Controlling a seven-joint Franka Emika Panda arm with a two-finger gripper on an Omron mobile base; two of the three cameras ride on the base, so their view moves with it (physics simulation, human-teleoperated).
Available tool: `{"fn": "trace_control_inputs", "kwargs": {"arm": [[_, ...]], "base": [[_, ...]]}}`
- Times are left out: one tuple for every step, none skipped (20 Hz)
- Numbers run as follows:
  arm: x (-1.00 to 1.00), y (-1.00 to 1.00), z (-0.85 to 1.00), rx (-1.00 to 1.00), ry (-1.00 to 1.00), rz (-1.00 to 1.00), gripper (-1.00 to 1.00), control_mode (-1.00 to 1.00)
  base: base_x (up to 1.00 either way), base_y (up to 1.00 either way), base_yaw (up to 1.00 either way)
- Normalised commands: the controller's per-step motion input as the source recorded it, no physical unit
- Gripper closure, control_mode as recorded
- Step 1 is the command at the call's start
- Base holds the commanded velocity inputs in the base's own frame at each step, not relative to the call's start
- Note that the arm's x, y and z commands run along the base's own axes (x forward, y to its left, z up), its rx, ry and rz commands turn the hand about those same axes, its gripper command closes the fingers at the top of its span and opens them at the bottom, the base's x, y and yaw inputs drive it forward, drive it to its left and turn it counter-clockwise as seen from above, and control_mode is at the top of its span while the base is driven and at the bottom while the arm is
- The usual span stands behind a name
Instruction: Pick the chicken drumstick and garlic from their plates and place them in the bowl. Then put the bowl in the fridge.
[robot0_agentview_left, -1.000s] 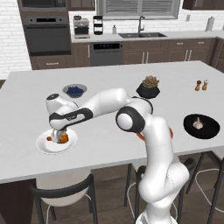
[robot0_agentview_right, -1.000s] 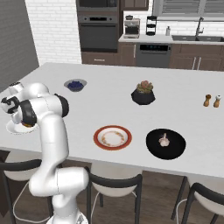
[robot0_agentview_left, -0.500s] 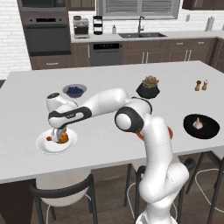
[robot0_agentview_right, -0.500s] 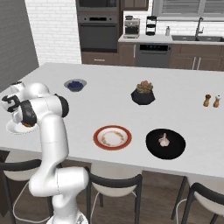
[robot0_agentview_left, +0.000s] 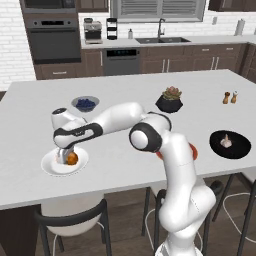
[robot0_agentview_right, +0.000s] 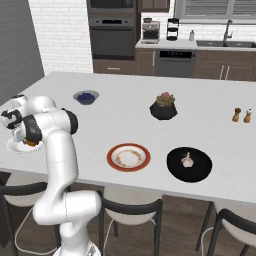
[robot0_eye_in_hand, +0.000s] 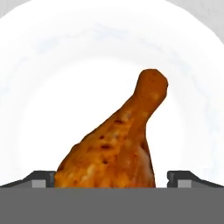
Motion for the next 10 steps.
{"fn": "trace_control_inputs", "kwargs": {"arm": [[0.0, 0.0, -0.19, 0.0, 0.0, 0.0, -1.0, -1.0], [0.07, 0.0, -0.21, 0.0, 0.0, 0.0, -1.0, -1.0], [0.11, 0.0, -0.28, 0.0, 0.0, 0.0, -1.0, -1.0], [0.09, 0.0, -0.31, 0.0, 0.0, 0.0, -1.0, -1.0], [0.06, 0.0, -0.38, 0.0, 0.0, 0.0, -1.0, -1.0], [0.01, 0.0, -0.42, 0.0, 0.0, 0.0, -1.0, -1.0], [0.0, 0.0, -0.43, 0.0, 0.0, 0.0, -1.0, -1.0], [0.0, 0.0, -0.41, 0.0, 0.0, 0.0, -1.0, -1.0], [0.0, 0.0, -0.41, 0.0, 0.0, 0.0, -1.0, -1.0], [0.0, 0.0, -0.38, 0.0, 0.0, 0.0, -1.0, -1.0]], "base": [[0.0, 0.0, 0.0], [0.0, 0.0, 0.0], [0.0, 0.0, 0.0], [0.0, 0.0, 0.0], [0.0, 0.0, 0.0], [0.0, 0.0, 0.0], [0.0, 0.0, 0.0], [0.0, 0.0, 0.0], [0.0, 0.0, 0.0], [0.0, 0.0, 0.0]]}}
